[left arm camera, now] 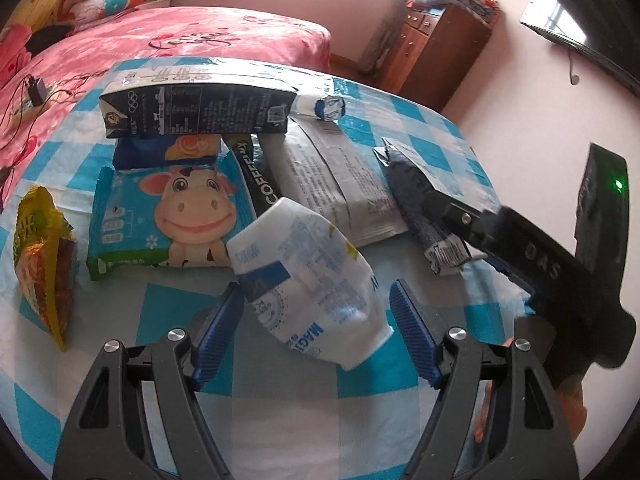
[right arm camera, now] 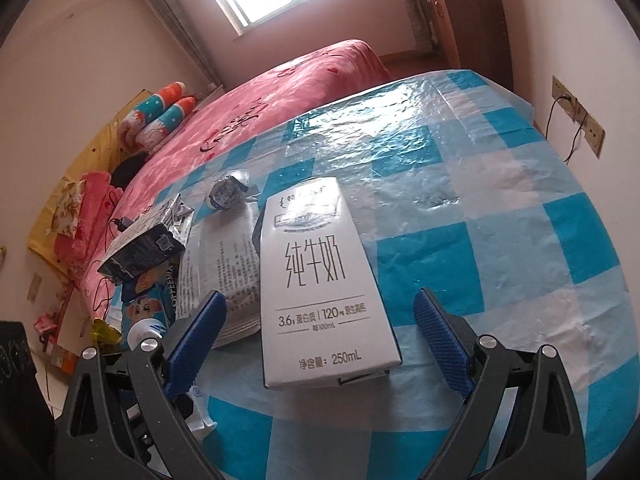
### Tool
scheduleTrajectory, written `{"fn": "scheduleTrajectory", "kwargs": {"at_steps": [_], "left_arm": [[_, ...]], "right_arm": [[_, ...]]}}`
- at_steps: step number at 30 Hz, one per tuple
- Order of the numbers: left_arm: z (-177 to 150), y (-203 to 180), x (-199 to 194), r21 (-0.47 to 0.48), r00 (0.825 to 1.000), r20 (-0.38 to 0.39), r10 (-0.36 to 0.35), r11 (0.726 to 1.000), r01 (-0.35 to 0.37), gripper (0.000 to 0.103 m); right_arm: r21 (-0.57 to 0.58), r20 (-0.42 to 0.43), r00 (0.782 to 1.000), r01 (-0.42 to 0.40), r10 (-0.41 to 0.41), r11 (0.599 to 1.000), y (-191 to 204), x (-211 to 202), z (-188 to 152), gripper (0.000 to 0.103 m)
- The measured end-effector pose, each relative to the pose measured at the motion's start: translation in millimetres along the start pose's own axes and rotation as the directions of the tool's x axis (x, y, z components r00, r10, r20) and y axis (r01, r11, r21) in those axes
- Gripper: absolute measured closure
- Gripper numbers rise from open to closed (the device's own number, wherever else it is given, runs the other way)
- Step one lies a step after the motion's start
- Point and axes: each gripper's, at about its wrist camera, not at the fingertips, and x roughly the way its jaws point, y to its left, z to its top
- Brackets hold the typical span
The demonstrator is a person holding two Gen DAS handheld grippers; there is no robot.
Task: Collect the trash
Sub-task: 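Close the right tool on the white milk carton while the left tool approaches the white bag, then close the left tool on the white plastic bag while the right tool holds the carton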
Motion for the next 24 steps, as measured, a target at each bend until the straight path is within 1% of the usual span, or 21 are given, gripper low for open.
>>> {"fn": "scheduleTrajectory", "kwargs": {"at_steps": [4, 7, 9, 13, 15, 16, 17, 19, 24], "left_arm": [[2.3, 0.2, 7.8, -0.024, 1.0, -0.014, 0.019, 1.0, -0.019, 0.027], [3.3, -3.0, 9.6, -0.016, 0.999, -0.011, 0.036, 0.999, -0.036, 0.027], [6.4, -4.7, 12.7, -0.015, 0.999, -0.009, 0.044, 0.999, -0.044, 0.027], [10.5, -4.4, 14.8, -0.034, 0.998, 0.0, 0.065, 0.997, -0.065, 0.027], [12.0, -5.2, 16.4, -0.036, 0.997, 0.002, 0.076, 0.996, -0.076, 0.028], [12.1, -7.0, 17.3, -0.026, 0.996, 0.004, 0.088, 0.996, -0.088, 0.028], [12.1, -7.7, 17.5, -0.022, 0.996, 0.006, 0.093, 0.995, -0.093, 0.029], [11.1, -9.0, 17.6, -0.015, 0.995, 0.009, 0.103, 0.995, -0.103, 0.03], [10.1, -7.7, 16.0, -0.016, 0.995, 0.014, 0.094, 0.995, -0.094, 0.031]], "right_arm": [[-0.014, 0.004, 1.0, 0.006, -0.006, 1.0, 1.3, 0.6, 0.3, 0.01], [-0.017, 0.008, 1.0, 0.006, -0.006, 1.0, 0.9, 1.1, 0.0, 0.01], [-0.028, 0.009, 1.0, 0.022, -0.022, 0.999, 2.0, 1.2, -0.5, 0.013], [-0.076, 0.009, 0.998, 0.07, -0.07, 0.995, 8.8, 3.2, -2.6, 0.024], [-0.091, 0.007, 0.997, 0.078, -0.078, 0.993, 11.7, 4.3, -3.9, 0.031], [-0.098, 0.005, 0.997, 0.081, -0.081, 0.992, 12.5, 4.8, -4.7, 0.039], [-0.104, 0.005, 0.996, 0.088, -0.088, 0.991, 13.1, 5.3, -5.1, 0.044], [-0.108, 0.005, 0.996, 0.084, -0.084, 0.991, 13.3, 5.4, -5.8, 0.044], [-0.098, 0.003, 0.998, 0.057, -0.057, 0.994, 11.0, 3.3, -7.2, 0.045]]}}
